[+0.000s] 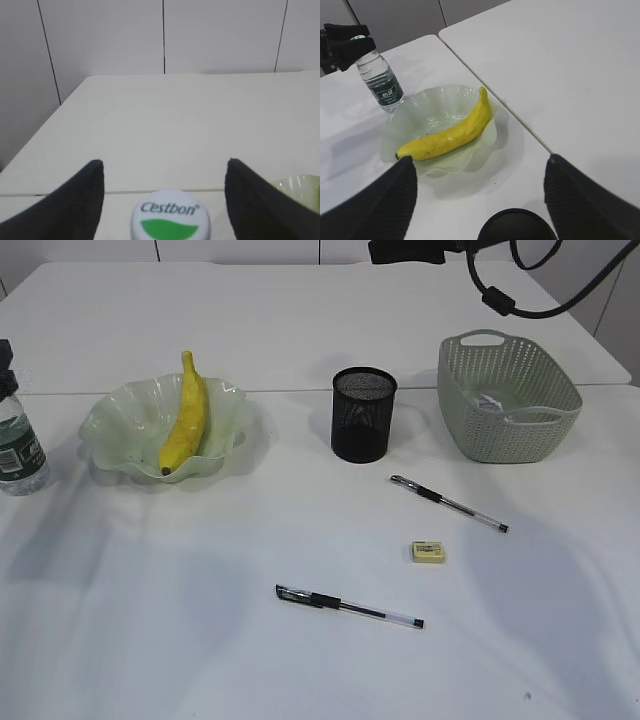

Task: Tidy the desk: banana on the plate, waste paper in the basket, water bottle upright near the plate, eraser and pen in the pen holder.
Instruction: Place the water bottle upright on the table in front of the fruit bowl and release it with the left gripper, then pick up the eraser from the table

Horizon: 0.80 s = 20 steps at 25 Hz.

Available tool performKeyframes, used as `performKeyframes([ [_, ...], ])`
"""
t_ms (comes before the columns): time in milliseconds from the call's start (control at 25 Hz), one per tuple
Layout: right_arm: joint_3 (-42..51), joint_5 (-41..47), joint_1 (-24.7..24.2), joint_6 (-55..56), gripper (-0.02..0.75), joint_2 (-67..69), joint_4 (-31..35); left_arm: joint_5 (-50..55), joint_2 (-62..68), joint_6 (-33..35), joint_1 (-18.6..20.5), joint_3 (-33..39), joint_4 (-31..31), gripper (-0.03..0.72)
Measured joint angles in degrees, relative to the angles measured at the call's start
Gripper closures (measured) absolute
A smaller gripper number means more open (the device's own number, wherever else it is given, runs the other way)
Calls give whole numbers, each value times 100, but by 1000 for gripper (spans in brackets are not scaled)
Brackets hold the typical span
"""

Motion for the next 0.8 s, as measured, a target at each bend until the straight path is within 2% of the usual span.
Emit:
performKeyframes([
  [800, 0, 0, 0, 108, 151, 0, 0, 322, -704, 0, -14, 0, 0, 146],
])
